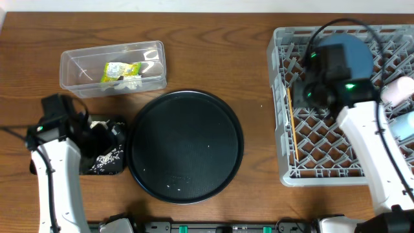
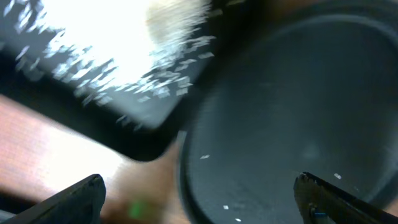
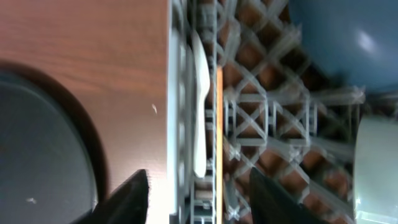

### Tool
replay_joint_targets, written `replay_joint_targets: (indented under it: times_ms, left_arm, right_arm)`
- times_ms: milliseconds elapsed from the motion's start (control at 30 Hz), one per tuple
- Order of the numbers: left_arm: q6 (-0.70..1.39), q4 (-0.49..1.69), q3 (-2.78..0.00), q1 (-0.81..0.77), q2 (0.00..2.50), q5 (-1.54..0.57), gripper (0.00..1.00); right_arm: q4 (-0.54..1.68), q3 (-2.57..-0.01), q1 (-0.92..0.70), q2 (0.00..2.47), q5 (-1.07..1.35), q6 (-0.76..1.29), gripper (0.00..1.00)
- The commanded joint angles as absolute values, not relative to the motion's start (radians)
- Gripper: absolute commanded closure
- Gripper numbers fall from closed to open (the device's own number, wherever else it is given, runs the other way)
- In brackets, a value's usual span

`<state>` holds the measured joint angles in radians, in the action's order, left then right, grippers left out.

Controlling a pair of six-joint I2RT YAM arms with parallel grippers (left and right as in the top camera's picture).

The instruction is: Sort waste into correct bins and load items into the dishwasher rack

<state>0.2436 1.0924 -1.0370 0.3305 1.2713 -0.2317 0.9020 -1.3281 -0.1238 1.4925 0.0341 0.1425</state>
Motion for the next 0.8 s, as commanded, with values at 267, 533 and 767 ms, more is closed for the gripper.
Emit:
replay_joint_targets:
  times_ms: [267,533,767]
  left_arm:
    - [0.142,1.13,-1.169,-0.077,1.274,-0.118,0.02]
    - [0.109,1.324,-1.169,-0.04,1.245,-0.103,0.02]
    - [0.101,1.261,-1.122,-0.034,0.97,-0.047,0.02]
  right_arm:
    - [0.92,-1.386,0.077,1.474,0.274,0.091,0.01]
    - [1.174,-1.386,0.111,1.461,0.202,0.091,0.01]
    - [1.174,-1.329,0.104,1.29,0.18,0.086,0.01]
